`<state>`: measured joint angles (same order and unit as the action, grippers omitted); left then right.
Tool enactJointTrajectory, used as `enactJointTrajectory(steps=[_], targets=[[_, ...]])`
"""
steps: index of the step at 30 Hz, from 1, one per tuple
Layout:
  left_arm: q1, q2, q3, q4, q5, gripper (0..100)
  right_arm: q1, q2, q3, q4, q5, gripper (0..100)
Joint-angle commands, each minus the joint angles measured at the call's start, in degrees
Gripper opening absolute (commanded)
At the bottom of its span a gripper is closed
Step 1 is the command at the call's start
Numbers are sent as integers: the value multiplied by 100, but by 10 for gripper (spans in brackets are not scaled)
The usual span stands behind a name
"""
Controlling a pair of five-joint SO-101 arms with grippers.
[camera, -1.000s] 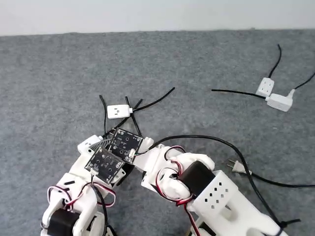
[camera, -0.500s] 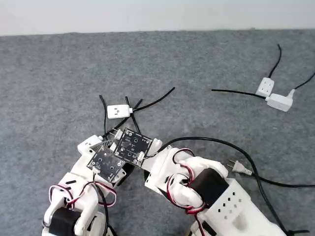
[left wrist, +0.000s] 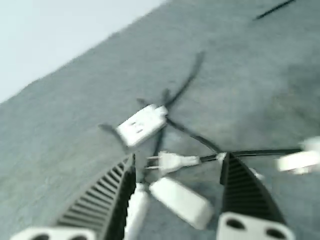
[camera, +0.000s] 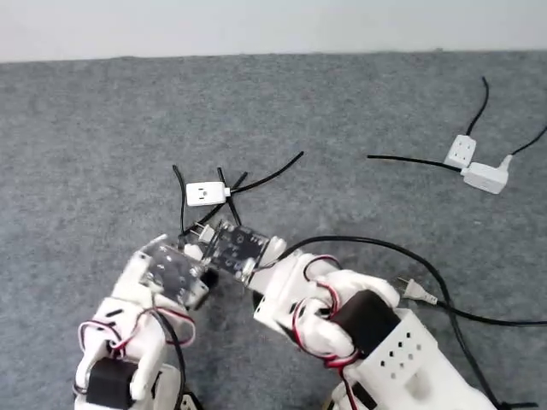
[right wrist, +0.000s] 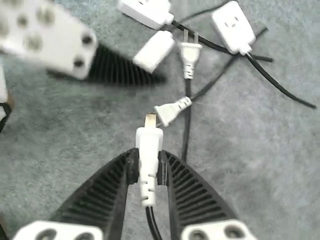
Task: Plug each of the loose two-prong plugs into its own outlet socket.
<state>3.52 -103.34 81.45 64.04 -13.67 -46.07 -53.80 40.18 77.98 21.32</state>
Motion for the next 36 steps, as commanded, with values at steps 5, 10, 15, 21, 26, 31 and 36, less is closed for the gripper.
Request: enactJointTrajectory(steps=[5,10,15,21,26,31,36], targets=[[-1143,-9,75,-844,677,269,382,488,-413,-224,44,8],[-1873,-9,127,-1108,1108,269,391,1376,-862,-303,53,8],[-2268,-9,268,-1345,1319,269,382,2273,-1776,-251,18,8],[-2567,-9,268,-1363,1626,269,365,3785,-3349,-145,-721,8],[-2875,-9,277,-1363,1908,269,356,5024,-4457,-215,-1495,8],[-2892,-9,435,-1635,1890,269,374,5938,-5257,-400,-2101,8],[-2892,-9,444,-1644,1890,269,391,6703,-5908,-514,-2778,8]])
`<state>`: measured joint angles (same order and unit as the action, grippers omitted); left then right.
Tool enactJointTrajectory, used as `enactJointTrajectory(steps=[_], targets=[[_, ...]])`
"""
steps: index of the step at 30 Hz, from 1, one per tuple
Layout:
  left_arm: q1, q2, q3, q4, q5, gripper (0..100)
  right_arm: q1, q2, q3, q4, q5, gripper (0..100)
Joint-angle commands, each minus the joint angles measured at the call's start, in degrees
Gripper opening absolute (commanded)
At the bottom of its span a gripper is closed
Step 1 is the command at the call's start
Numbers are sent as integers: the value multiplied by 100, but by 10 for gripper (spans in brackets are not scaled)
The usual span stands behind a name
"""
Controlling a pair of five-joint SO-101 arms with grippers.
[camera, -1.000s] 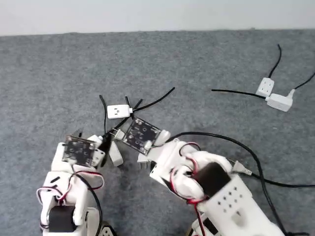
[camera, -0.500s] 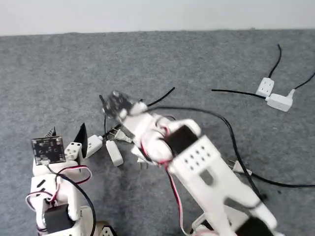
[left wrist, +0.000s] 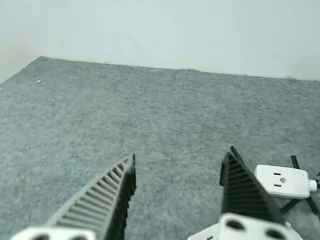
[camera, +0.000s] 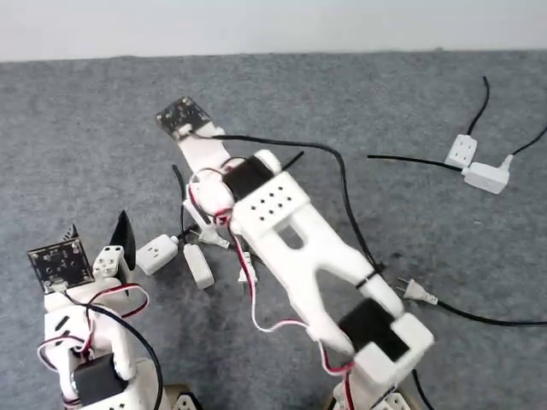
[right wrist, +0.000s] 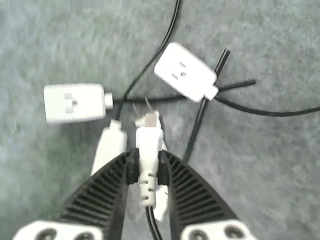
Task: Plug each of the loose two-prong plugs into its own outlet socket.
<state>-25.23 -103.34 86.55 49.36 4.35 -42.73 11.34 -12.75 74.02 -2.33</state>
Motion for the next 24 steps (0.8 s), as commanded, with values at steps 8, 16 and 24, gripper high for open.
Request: enactJointTrajectory(steps=[8,16,24], targets=[[-26,-9,31,-246,79,269,31,1402,-1829,-110,-1011,7],[-18,-9,92,-431,79,269,136,2448,-3174,374,-1081,7],[-18,-9,171,-501,70,269,338,3319,-4185,840,-1073,7]])
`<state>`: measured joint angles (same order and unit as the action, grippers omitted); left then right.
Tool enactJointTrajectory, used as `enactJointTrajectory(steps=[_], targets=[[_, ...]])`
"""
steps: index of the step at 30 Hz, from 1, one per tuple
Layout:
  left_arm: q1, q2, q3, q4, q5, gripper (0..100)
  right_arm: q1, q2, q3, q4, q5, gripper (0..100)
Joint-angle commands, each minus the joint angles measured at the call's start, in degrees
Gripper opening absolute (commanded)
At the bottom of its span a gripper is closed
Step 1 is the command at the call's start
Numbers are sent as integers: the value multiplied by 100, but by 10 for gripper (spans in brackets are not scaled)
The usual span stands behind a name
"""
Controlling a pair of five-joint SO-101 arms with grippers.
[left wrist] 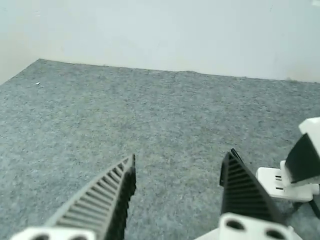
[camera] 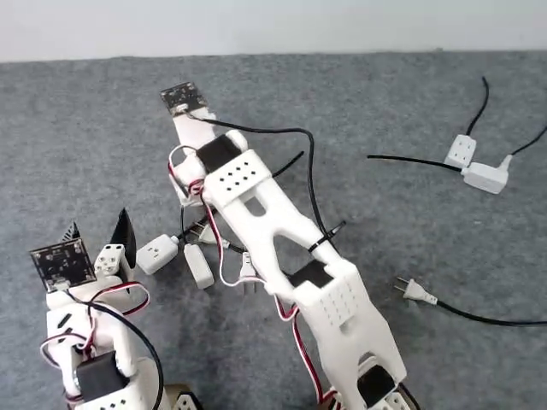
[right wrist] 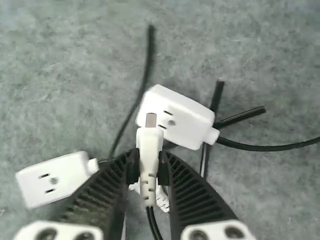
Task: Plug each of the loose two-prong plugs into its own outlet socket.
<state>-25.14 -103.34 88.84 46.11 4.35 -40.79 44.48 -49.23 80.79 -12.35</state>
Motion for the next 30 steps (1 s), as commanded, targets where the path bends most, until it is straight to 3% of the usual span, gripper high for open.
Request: enactJointTrajectory(steps=[1,30], targets=[[-26,-9,-57,-176,70,269,163,66,-633,224,-70,7],[-26,-9,-57,-167,70,269,110,664,-923,110,-88,7]])
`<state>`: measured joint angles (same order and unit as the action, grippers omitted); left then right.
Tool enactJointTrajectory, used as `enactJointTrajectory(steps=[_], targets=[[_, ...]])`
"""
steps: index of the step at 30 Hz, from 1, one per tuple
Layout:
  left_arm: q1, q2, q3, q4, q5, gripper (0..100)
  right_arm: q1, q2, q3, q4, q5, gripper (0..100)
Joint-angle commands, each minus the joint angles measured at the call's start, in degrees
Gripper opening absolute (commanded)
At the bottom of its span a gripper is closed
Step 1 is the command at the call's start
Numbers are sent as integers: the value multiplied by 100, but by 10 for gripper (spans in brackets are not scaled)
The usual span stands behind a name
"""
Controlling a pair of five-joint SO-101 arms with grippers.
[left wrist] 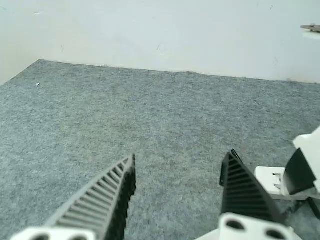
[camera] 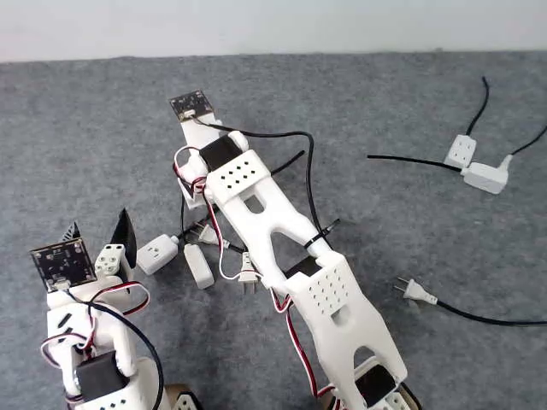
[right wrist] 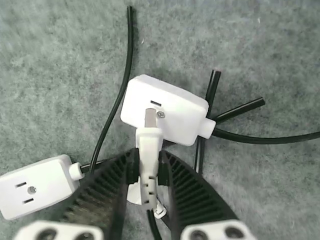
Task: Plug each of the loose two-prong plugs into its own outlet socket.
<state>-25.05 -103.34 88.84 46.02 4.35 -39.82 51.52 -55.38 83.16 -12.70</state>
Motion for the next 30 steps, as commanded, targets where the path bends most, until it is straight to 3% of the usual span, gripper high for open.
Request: enactJointTrajectory(steps=[1,17,30], targets=[[-35,-9,-57,-158,70,269,13,-22,-308,-127,-44,7],[-35,-9,-57,-158,70,269,-84,40,-352,-75,35,7],[9,-9,-75,-167,-35,269,-514,-831,-352,848,536,8]])
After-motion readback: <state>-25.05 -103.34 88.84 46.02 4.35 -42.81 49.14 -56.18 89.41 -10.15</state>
